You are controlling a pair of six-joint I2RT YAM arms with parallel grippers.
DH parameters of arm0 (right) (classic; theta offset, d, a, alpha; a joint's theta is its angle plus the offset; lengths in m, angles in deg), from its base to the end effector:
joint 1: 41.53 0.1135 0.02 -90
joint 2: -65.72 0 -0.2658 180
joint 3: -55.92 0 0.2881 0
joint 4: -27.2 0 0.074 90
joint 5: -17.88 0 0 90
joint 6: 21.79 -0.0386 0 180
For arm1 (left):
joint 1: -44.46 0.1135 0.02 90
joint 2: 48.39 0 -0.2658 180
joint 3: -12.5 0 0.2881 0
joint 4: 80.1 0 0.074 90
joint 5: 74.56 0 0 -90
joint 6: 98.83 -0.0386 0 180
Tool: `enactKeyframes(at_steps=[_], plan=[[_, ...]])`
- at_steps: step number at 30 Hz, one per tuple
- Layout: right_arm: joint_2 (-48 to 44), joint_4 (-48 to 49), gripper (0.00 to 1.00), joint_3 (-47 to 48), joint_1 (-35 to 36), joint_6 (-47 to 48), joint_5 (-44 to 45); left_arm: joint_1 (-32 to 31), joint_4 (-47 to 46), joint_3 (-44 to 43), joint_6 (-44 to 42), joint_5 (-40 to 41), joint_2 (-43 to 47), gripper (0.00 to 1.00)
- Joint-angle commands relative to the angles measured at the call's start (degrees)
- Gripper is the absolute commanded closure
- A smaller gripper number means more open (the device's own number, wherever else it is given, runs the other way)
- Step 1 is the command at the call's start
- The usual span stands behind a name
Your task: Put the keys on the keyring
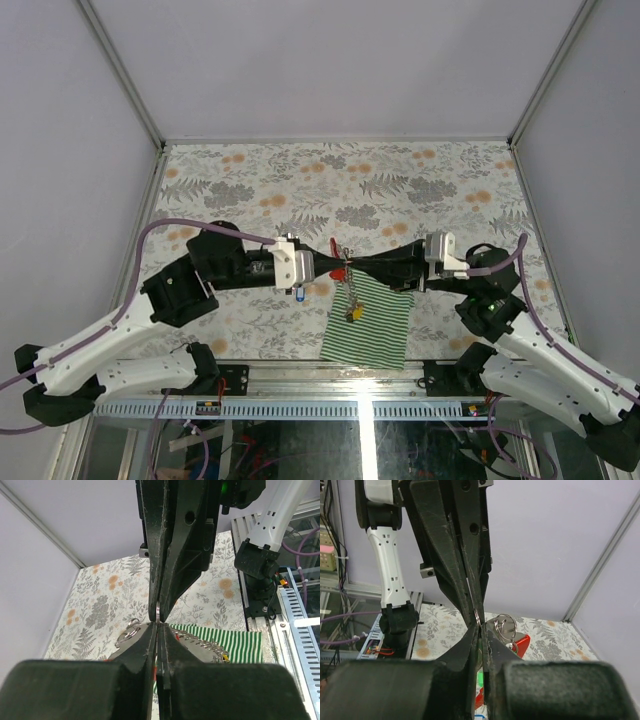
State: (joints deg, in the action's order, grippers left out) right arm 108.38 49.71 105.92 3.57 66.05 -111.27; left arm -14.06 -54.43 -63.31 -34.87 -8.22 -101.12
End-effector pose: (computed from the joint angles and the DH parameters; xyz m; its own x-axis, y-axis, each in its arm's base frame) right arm 0.1242 0.1592 0.3822 0.3158 0.3583 -0.8786 -0.9484 0.1461 -0.2813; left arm 0.1086 -0.2071 0.4330 0.4136 0.0945 -0.9055 0.9003 0.1056 0.4223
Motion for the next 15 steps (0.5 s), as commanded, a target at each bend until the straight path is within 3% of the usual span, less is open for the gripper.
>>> enactKeyframes(at_steps=[1,4,7,11,15], plan=[[-2.1,-4.4,0.86,3.7,0.2,5.5,-2.2,-0.3,3.0,-5.0,-3.5,-1.2,-1.3,1.0],[-2.9,-15.4,0.76,6.8,0.2,12.2,-1.3,-0.2,10.2,-8.7,-7.5,-1.8,-3.3,1.0],[-3.0,-22.0,0.73,8.8,0.2,17.0,-0.9,-0.2,18.9,-13.4,-11.9,-1.2,-6.6,1.0],[-2.8,-25.4,0.7,9.7,0.2,19.0,-0.7,-0.2,27.2,-18.9,-16.5,0.3,-10.8,1.0],[-2.3,-25.6,0.69,9.7,0.2,19.2,-0.7,-0.3,29.7,-21.3,-18.8,0.9,-12.6,1.0]])
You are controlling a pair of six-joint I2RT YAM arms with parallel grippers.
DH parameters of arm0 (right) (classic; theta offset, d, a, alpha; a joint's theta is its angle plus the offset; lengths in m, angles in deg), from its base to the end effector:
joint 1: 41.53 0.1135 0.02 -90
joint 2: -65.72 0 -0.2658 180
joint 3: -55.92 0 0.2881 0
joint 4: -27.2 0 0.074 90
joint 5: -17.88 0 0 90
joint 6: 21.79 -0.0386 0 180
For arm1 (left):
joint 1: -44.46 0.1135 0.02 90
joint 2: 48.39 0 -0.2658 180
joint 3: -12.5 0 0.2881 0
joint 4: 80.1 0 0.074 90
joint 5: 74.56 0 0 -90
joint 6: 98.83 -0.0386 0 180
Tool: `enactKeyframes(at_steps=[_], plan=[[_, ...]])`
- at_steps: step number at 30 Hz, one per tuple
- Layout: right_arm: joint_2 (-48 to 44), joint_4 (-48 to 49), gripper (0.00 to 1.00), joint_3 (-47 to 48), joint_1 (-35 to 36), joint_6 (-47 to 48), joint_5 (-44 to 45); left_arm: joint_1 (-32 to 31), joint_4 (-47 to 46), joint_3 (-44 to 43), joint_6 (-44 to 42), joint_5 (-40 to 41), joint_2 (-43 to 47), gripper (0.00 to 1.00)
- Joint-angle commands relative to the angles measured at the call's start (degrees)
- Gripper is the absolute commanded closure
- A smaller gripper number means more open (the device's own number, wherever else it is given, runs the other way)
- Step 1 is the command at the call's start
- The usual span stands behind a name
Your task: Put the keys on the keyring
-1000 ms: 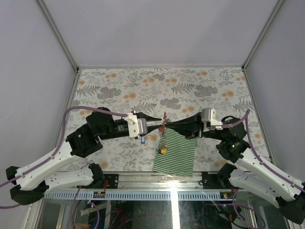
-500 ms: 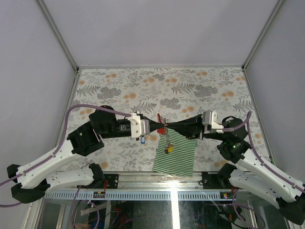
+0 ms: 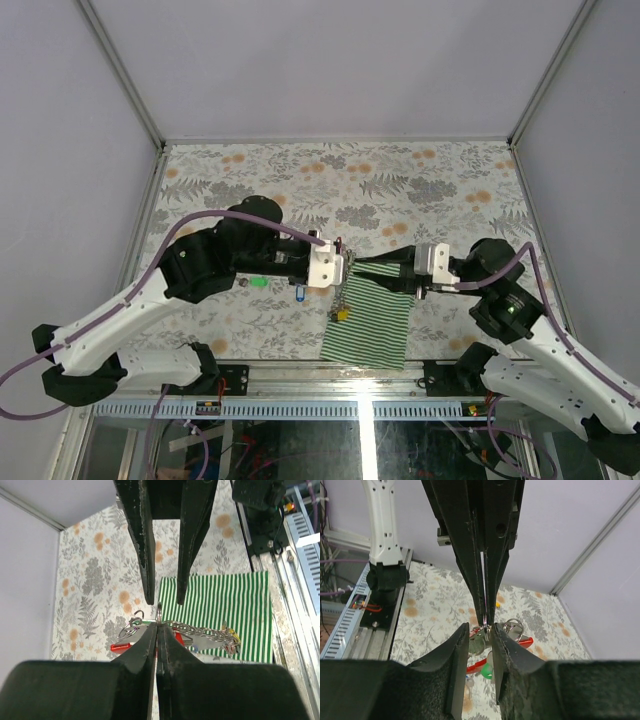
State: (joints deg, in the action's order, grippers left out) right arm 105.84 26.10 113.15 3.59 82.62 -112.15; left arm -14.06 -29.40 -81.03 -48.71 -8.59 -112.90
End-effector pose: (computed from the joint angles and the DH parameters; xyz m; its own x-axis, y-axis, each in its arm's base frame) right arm 0.1176 0.1533 0.3981 0.4321 0.1638 -0.8868 -0.8996 0.1476 -0.4110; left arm 0.1219 -0.2291 0.4528 0.4781 0.3407 -0.8096 0.8731 -0.0837 0.4804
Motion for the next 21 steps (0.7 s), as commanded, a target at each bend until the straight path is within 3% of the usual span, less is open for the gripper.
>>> enactKeyframes(at_steps=[1,14,21], plan=[[0.4,-2.0,0.69,2.5,0.2,2.7,0.2,-0.2,4.9,-3.8,-5.2,1.3,-1.0,1.0],[3.9,0.3,0.65,2.8,0.2,2.5,-1.3,-0.3,5.3,-5.1,-5.4,0.5,-2.3,1.0],[4.4,2.0,0.72,2.6,0.2,1.2,-2.1,-0.3,5.3,-5.1,-5.4,0.3,-2.7,1.0]])
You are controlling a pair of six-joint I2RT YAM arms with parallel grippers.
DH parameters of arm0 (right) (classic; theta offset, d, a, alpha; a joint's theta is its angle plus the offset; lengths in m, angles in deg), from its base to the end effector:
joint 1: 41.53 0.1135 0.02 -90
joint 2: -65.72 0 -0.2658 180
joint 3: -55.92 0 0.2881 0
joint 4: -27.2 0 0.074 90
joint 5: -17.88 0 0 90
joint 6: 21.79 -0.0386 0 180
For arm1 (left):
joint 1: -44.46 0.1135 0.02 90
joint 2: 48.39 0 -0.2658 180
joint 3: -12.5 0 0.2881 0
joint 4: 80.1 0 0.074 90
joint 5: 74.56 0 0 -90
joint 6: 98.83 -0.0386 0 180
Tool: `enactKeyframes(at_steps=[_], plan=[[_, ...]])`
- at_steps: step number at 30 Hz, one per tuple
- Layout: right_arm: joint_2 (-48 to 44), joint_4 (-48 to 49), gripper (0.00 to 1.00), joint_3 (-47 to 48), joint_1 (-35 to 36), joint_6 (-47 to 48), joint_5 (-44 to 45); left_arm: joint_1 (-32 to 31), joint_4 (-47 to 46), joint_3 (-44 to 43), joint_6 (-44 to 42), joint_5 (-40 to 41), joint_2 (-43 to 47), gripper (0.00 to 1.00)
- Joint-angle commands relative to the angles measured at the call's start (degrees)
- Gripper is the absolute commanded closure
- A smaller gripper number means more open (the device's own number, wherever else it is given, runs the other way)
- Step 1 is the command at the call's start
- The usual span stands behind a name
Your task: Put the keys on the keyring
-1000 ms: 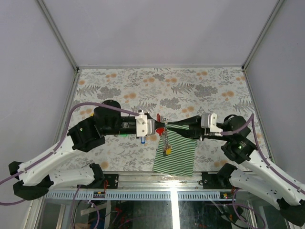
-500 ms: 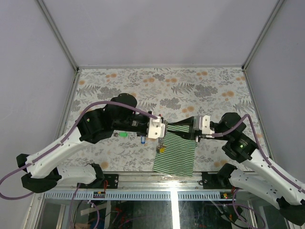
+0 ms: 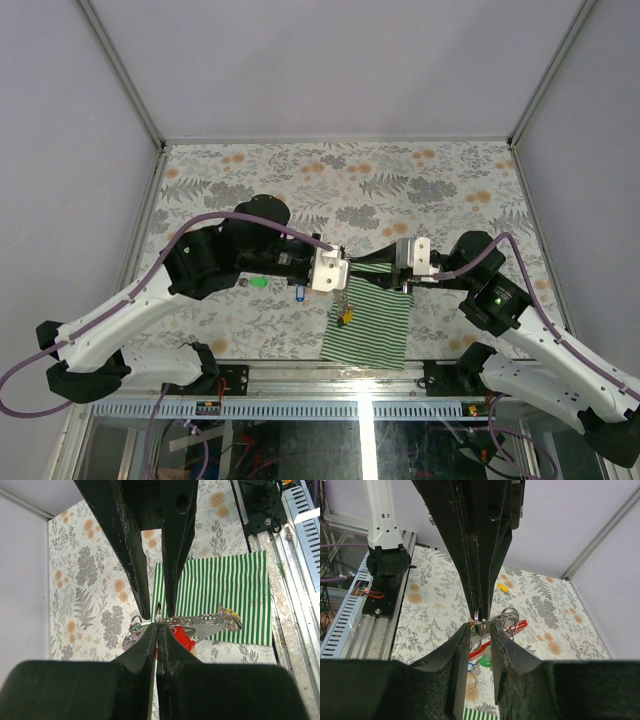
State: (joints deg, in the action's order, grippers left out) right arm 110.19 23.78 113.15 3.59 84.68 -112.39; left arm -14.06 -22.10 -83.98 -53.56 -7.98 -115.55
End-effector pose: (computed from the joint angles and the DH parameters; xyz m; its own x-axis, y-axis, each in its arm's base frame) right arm 0.1329 0.1688 0.3801 0.3907 0.0858 -0.9165 -0.9176 0.1155 -0.3804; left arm 0.1248 -0.2332 0.4470 0.5009 0.4187 -0.7575 0.8617 -0.1589 0.4819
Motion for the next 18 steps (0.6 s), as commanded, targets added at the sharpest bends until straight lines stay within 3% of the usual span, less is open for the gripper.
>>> enactKeyframes(at_steps=[1,7,9,13,18], plan=[[0.1,4.7,0.74,2.5,0.2,-1.1,-1.9,-0.3,-2.0,-2.2,-0.5,-0.4,-0.1,1.0],[0.0,6.0,0.99,1.9,0.2,-3.4,-1.4,-0.2,-3.5,-1.0,0.2,-0.3,0.5,1.0],[-0.2,4.8,1.0,2.4,0.2,-3.4,-0.8,-0.2,-5.1,0.2,0.9,0.0,1.5,0.98],[-2.1,3.8,1.0,2.1,0.2,-3.5,1.5,-0.3,-11.0,5.3,3.8,0.2,5.5,0.79],[-3.8,2.6,1.0,2.4,0.2,-3.7,3.6,-0.2,-25.8,17.5,10.7,0.6,13.7,0.68]])
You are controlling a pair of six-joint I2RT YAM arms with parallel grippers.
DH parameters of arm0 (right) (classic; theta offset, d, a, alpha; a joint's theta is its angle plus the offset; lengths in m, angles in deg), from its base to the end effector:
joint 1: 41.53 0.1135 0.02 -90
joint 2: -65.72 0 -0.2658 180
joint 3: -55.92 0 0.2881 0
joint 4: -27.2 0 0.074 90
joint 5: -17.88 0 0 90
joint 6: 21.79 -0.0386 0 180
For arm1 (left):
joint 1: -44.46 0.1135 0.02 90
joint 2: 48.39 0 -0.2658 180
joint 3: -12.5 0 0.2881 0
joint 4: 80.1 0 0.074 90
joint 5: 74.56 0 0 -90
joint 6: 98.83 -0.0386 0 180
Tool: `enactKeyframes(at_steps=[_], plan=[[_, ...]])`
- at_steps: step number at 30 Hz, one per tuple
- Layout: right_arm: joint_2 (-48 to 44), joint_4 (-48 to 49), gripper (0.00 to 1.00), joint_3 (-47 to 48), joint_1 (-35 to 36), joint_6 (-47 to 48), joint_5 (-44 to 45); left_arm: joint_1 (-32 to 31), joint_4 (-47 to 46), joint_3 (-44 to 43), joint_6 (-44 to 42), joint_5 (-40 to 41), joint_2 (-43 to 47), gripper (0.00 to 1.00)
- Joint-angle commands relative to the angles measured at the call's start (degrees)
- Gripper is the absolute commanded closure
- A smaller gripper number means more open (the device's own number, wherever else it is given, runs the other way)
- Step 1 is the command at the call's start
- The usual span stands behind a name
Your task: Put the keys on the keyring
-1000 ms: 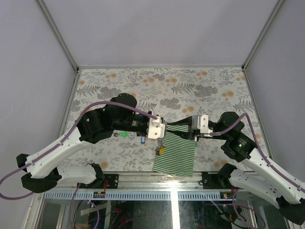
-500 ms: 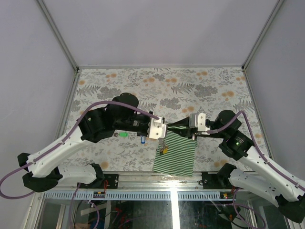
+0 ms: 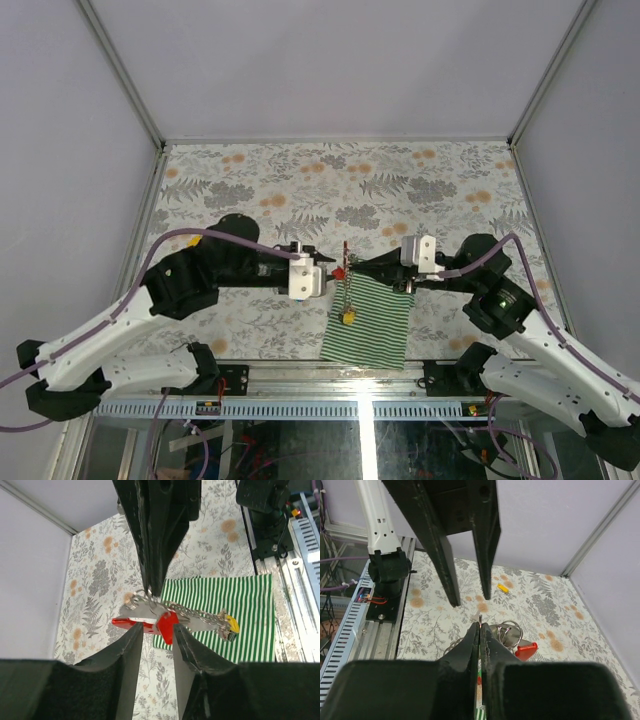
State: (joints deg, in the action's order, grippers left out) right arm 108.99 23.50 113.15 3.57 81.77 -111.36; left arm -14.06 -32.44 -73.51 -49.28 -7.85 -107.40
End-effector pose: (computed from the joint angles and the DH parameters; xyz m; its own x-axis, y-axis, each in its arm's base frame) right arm 0.1297 0.1648 0.3837 0.3539 0.0978 -0.9302 -0.9310 0.1324 -0.3402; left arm 0.1135 -0.2146 0.4335 0.4933 0.3355 -0.8025 0.8626 -0.0703 0.5009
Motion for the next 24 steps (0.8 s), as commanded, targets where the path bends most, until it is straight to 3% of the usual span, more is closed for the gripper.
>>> enactKeyframes(at_steps=[1,5,10,24], plan=[[-2.7,2.9,1.0,2.4,0.2,-0.9,2.6,-0.3,-18.7,9.4,7.4,0.5,7.1,0.68],[-2.8,3.1,1.0,2.9,0.2,-1.7,2.2,-0.3,-29.4,17.8,14.2,2.4,11.7,0.66],[-2.4,3.7,1.0,3.4,0.2,-2.3,1.6,-0.2,-33.7,22.4,15.5,4.3,12.7,0.64],[-1.7,5.0,1.0,3.6,0.2,-2.9,2.0,-0.3,-36.7,24.4,17.7,1.1,9.4,0.58]])
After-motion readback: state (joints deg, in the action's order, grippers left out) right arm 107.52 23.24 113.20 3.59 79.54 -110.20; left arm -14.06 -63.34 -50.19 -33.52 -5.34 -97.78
